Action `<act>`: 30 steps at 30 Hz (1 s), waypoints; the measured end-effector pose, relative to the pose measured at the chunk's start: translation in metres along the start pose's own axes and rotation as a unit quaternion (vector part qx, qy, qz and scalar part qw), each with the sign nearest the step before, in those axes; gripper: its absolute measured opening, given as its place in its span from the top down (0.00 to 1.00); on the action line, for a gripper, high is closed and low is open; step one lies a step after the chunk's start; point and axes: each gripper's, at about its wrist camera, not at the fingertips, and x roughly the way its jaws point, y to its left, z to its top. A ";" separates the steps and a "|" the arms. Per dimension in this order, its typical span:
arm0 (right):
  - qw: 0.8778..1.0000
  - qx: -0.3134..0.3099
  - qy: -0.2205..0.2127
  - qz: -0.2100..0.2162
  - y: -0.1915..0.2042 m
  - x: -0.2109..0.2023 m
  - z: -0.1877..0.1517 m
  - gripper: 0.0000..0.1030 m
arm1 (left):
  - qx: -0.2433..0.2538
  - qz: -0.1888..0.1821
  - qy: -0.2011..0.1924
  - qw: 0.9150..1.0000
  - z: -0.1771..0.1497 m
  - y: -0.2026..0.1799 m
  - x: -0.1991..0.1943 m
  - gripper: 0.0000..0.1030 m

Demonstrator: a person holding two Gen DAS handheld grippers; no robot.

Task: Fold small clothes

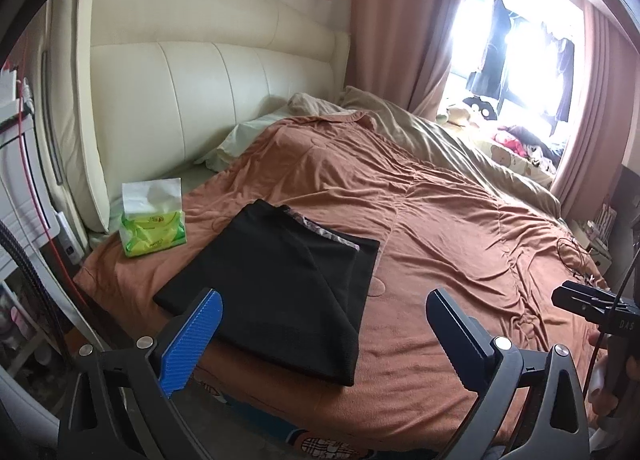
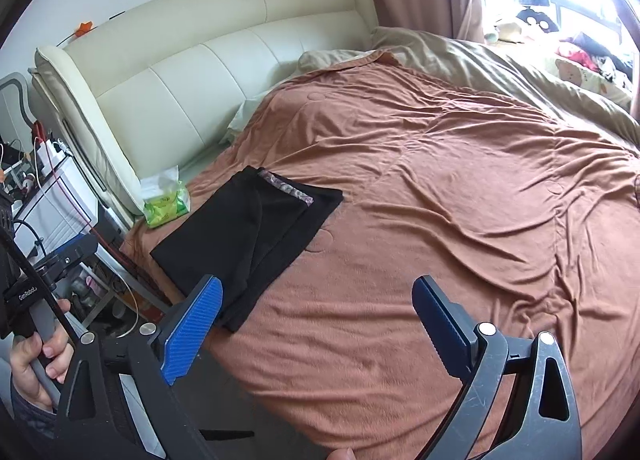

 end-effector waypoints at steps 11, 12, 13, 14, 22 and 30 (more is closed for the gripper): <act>0.999 0.002 -0.045 -0.030 0.003 -0.089 -0.055 0.00 | 0.019 -0.017 -0.027 0.999 -0.035 -0.033 -0.070 0.00; 0.998 0.000 -0.048 -0.033 0.004 -0.097 -0.061 0.00 | 0.020 -0.019 -0.028 0.999 -0.039 -0.036 -0.075 0.00; 0.998 0.000 -0.052 -0.035 0.005 -0.105 -0.067 0.00 | 0.021 -0.020 -0.028 0.999 -0.042 -0.040 -0.081 0.00; 0.998 0.000 -0.055 -0.036 0.005 -0.112 -0.072 0.00 | 0.023 -0.022 -0.028 0.999 -0.046 -0.045 -0.087 0.00; 0.997 0.013 -0.061 -0.043 0.001 -0.170 -0.124 0.00 | 0.042 -0.037 -0.049 0.997 -0.079 -0.075 -0.132 0.00; 0.995 0.020 -0.087 -0.053 0.004 -0.229 -0.173 0.00 | 0.060 -0.047 -0.067 0.995 -0.111 -0.096 -0.171 0.00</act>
